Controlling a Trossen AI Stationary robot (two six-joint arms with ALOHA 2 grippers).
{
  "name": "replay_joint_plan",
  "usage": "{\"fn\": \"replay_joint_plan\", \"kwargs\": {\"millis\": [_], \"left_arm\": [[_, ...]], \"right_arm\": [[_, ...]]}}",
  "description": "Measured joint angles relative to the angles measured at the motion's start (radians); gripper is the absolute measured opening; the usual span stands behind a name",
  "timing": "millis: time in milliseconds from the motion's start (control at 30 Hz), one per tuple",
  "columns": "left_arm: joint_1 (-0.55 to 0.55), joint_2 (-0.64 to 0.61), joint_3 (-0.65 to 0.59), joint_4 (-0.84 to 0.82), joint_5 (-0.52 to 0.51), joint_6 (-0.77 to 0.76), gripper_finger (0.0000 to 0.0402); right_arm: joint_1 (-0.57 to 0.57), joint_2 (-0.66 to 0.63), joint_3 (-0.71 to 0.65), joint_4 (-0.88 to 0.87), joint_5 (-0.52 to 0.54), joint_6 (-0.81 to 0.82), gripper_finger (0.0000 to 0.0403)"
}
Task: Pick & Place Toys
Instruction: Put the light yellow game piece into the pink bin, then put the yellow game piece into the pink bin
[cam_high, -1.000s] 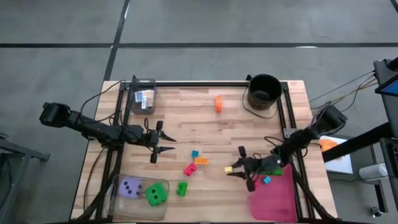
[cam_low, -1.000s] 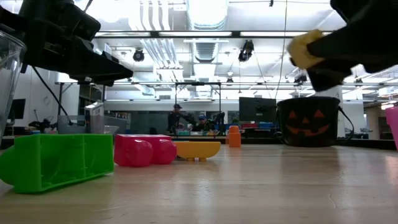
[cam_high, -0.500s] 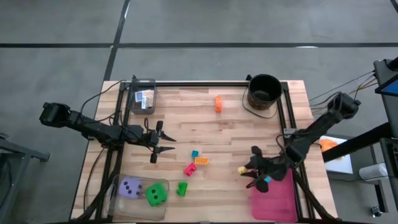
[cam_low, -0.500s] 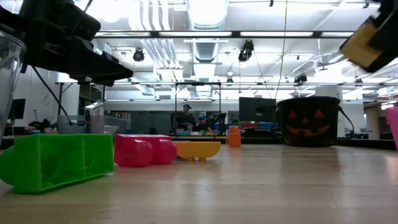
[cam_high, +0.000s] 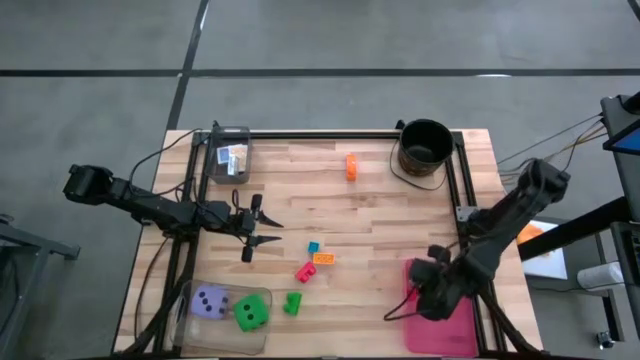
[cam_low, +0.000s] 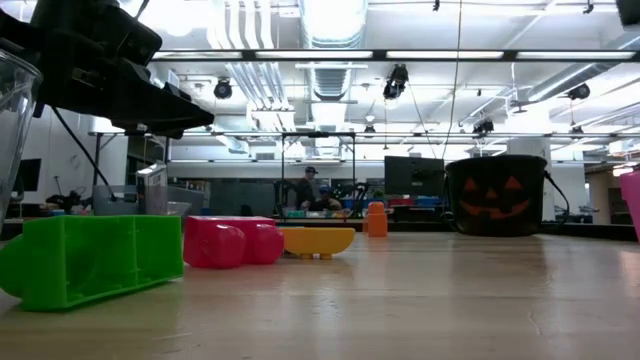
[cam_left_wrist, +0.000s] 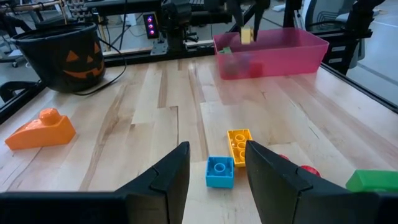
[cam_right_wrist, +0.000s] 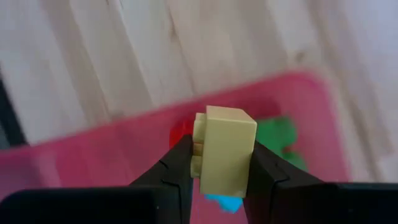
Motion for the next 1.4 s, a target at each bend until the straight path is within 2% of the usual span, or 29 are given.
{"fn": "replay_joint_plan", "kwargs": {"millis": [167, 300, 567, 700, 833, 967, 1267, 1400], "left_arm": [[0.000, 0.000, 0.000, 0.000, 0.000, 0.000, 0.0158], [0.000, 0.000, 0.000, 0.000, 0.000, 0.000, 0.0158], [0.001, 0.000, 0.000, 0.001, 0.000, 0.000, 0.0158], [0.001, 0.000, 0.000, 0.000, 0.000, 0.000, 0.0158], [0.001, 0.000, 0.000, 0.000, 0.000, 0.000, 0.0158], [0.001, 0.000, 0.000, 0.001, 0.000, 0.000, 0.0158], [0.001, 0.000, 0.000, 0.001, 0.000, 0.000, 0.0158], [0.001, 0.000, 0.000, 0.001, 0.000, 0.000, 0.0158]], "right_arm": [[0.010, 0.131, 0.008, 0.001, -0.105, 0.044, 0.0088], [0.011, 0.195, 0.027, 0.001, -0.123, 0.047, 0.0093], [0.011, 0.199, 0.075, -0.066, -0.119, 0.123, 0.0235], [0.011, 0.164, 0.083, -0.084, -0.103, 0.175, 0.0272], [0.010, 0.126, 0.083, -0.084, -0.065, 0.185, 0.0286], [0.011, 0.086, 0.087, -0.076, 0.084, 0.154, 0.0287], [0.005, 0.048, 0.087, -0.063, 0.649, -0.024, 0.0288], [-0.013, 0.075, 0.086, -0.026, 0.842, -0.104, 0.0288]]}}
